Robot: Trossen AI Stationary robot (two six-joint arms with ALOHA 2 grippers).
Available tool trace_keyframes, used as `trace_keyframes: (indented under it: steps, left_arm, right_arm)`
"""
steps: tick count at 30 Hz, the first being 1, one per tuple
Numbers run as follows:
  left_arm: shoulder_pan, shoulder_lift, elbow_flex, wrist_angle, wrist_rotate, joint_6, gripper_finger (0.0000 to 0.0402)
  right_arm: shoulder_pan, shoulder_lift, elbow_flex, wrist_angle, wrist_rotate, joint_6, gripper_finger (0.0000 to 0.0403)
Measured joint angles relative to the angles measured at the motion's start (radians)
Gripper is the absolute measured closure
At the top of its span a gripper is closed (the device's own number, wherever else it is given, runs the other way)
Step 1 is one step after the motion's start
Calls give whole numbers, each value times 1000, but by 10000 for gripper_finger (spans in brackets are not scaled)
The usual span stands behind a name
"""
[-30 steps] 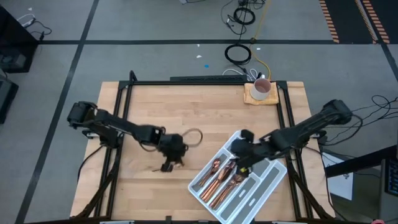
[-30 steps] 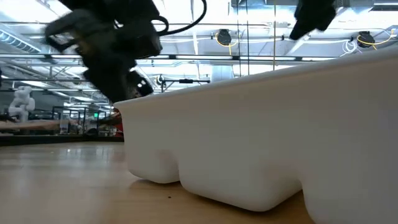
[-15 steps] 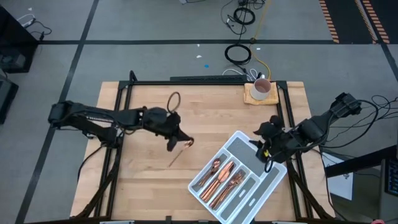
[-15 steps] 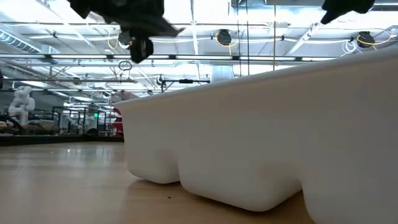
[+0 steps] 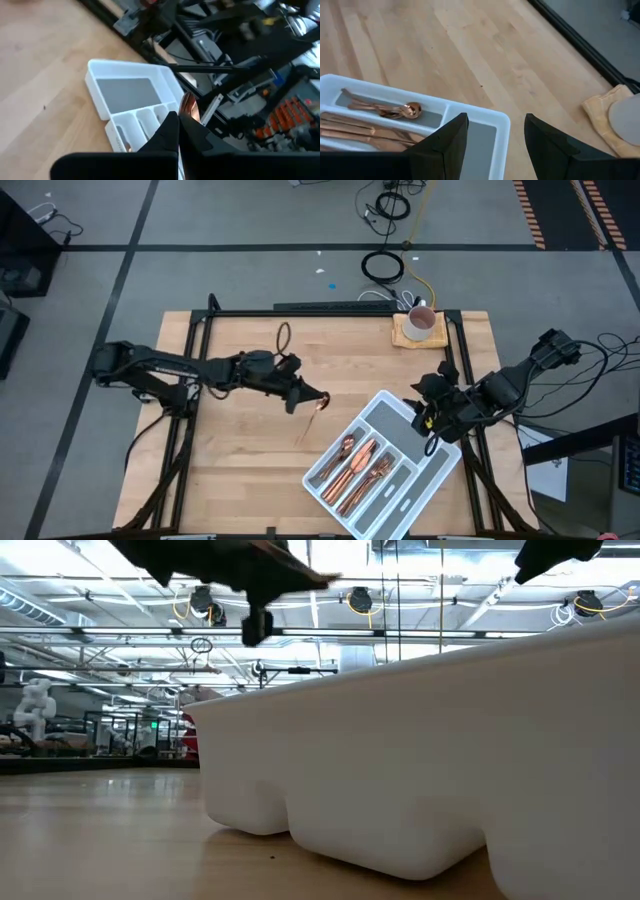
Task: Sort silverware
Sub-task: Put the gold spoon into the cutlery tray with the other gold spoons
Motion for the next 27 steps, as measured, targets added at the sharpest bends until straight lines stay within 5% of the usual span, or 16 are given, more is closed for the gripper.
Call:
trace_keyframes:
  steps: [8,15,27]
  left_arm:
    - [-19,163,0,96,-5,-126,402]
    - [-94,255,13,170,3,-57,402]
    - [-160,484,315,-73,-44,140,402]
  right_arm:
    - [0,0,0,-6,8,3,220]
    - [0,0,0,-5,29,12,220]
    - [0,0,0,-5,31,-2,220]
